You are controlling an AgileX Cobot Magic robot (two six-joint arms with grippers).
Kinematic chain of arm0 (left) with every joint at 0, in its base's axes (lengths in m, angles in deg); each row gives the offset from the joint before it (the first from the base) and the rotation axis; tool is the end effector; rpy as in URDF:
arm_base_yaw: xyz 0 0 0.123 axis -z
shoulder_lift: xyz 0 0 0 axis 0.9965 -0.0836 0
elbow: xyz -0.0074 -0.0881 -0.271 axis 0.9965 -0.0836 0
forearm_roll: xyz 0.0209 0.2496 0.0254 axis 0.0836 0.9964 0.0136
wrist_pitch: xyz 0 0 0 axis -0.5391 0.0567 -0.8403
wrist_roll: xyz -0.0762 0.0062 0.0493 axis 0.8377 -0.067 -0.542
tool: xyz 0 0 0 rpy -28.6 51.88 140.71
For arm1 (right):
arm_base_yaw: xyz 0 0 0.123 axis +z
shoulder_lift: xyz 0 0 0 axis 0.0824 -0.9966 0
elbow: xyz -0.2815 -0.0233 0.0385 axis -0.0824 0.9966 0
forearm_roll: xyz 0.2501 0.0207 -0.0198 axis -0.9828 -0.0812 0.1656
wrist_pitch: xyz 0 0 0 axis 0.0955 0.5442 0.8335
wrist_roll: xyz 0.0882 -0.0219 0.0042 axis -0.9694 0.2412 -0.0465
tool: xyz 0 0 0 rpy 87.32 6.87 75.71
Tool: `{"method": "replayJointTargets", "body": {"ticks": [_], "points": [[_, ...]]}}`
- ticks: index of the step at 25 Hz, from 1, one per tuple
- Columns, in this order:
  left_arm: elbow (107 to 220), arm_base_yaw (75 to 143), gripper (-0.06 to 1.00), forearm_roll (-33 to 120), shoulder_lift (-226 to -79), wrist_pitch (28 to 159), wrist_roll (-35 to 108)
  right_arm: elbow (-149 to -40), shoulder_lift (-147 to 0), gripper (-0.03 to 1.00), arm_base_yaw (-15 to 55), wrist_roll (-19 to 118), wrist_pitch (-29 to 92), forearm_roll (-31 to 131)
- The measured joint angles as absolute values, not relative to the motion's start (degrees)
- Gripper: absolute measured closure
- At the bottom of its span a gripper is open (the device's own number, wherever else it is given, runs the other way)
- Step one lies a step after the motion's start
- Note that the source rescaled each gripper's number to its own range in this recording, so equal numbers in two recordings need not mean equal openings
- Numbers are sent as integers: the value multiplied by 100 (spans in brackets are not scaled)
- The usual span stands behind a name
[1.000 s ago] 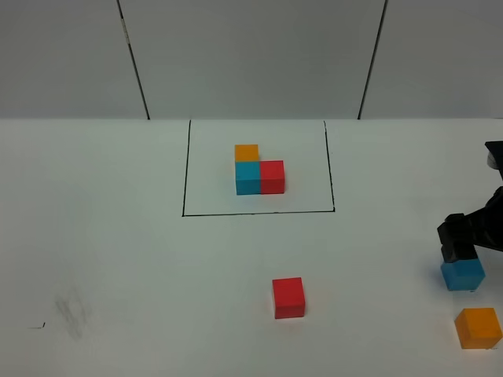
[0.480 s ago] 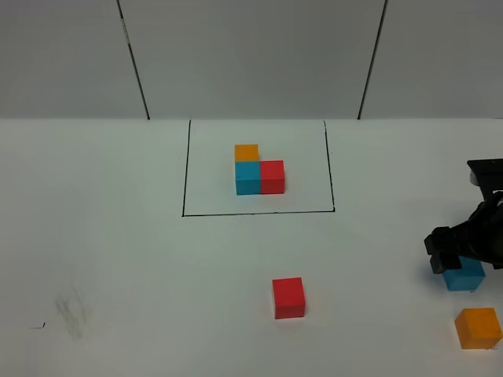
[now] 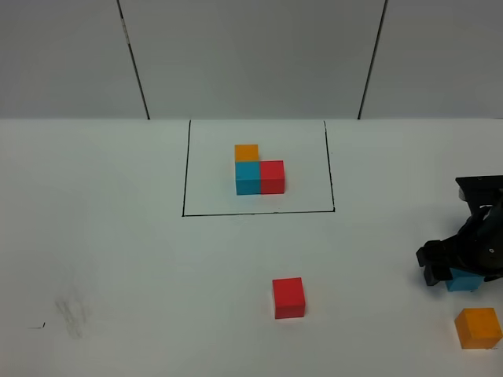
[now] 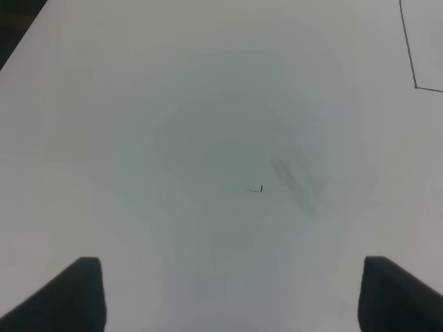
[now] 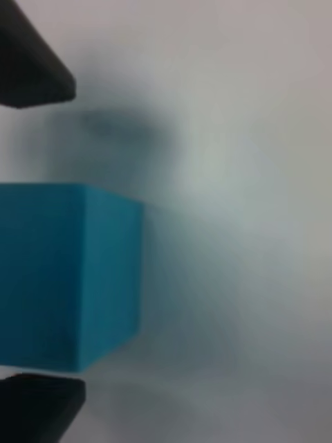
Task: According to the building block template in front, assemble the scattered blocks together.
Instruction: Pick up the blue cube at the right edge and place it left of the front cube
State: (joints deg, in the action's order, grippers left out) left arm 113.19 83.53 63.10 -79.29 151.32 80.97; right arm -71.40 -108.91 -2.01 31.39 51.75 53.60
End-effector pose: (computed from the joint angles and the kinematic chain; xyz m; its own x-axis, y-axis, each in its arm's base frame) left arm -0.0084 0.0081 0.2794 -0.4303 -0.1504 -0.8901 -0.1712 0.9817 -0.0831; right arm 0.3357 0.0191 0.1208 -0.9697 -0.0679 -0.2347 -0.0768 0.9966 0.0289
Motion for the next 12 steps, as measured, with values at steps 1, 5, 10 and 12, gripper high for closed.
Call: {"method": "replayJointTargets", "body": {"ticks": [1,5,10,12], "points": [[11319,8353,13,6310,-7929,15132,8097,-7140,-10920,31,-201,3139,5162,5360],[11319,8353,13,6310,-7929,15132,8097,-7140,-10974,68,-201,3139,5121,5360],[11319,8353,13,6310,-7929,15132,8097,-7142,-10974,96,-201,3139,5029,5360],[11319,8353,13,6310,-7929,15132,8097,-7142,-10974,96,-201,3139,4928,5360]]}}
